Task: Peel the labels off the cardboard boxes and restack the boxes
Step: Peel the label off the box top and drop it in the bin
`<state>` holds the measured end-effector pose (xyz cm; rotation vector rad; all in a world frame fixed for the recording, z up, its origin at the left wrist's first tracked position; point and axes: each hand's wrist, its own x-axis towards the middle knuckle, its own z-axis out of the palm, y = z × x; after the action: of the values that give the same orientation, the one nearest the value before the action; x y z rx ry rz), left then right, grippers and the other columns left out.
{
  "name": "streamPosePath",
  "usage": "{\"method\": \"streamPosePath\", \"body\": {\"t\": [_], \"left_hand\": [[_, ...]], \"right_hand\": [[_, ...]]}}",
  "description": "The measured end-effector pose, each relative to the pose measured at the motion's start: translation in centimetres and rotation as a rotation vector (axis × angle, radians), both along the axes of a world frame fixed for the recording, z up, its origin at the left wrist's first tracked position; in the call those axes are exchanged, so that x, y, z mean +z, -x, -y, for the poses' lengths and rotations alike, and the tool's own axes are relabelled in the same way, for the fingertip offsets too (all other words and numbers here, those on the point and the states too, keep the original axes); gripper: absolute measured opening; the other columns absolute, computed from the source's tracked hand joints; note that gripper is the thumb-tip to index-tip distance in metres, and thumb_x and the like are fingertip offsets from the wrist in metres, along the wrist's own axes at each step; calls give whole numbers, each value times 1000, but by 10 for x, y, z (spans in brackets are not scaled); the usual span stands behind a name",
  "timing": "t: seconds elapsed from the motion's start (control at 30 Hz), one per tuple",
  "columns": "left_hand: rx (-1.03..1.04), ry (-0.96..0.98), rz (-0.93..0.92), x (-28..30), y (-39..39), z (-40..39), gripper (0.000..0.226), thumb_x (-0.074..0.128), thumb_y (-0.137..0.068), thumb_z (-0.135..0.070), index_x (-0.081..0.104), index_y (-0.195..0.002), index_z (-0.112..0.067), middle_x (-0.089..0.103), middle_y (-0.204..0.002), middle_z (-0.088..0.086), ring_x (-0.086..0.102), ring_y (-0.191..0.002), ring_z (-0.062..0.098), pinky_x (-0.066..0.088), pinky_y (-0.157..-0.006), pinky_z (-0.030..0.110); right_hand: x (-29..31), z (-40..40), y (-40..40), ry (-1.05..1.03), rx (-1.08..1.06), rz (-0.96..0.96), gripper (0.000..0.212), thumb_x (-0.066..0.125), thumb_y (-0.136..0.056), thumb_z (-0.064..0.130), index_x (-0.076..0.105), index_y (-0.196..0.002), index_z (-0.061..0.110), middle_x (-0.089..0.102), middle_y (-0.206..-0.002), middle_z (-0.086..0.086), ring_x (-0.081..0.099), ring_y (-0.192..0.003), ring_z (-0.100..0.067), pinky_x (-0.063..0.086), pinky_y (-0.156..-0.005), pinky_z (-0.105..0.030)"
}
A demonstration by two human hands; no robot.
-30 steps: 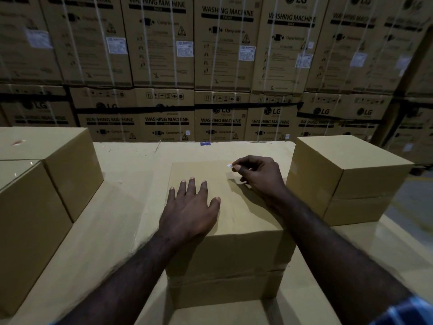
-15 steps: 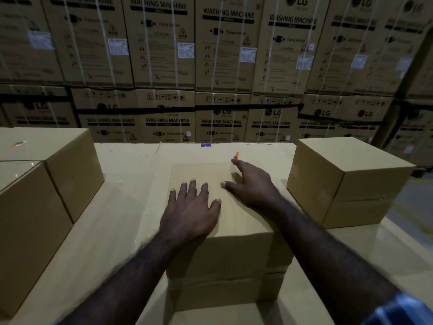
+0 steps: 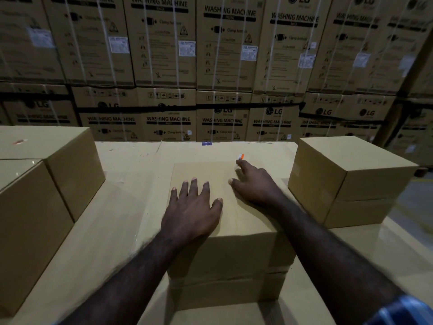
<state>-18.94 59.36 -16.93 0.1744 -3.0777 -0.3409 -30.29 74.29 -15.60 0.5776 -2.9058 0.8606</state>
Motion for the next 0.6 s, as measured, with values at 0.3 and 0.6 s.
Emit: {"method": "streamPosePath", "body": {"t": [0.3,0.6], "left_hand": [[7,3,8,2,0,-1,68,18,-98,-58,4,-155,-24,-4,-163,7,-6,-149,27,-1,-120,50],[-2,0,10,2,-1,0,68,18,-99,-57,4,-155,-23,-3,-163,8,-5,-149,27,-1,-120,50]], "right_hand": [[3,1,4,-19,26,85,90,70,-79,49,21,-152,29,39,-153,-2,46,-131,-27,45,-102,-43],[1,3,-1,-71,8,14,90,65,-80,62,23,-152,26,41,-152,-1,46,-132,-28,42,-106,-48]]}}
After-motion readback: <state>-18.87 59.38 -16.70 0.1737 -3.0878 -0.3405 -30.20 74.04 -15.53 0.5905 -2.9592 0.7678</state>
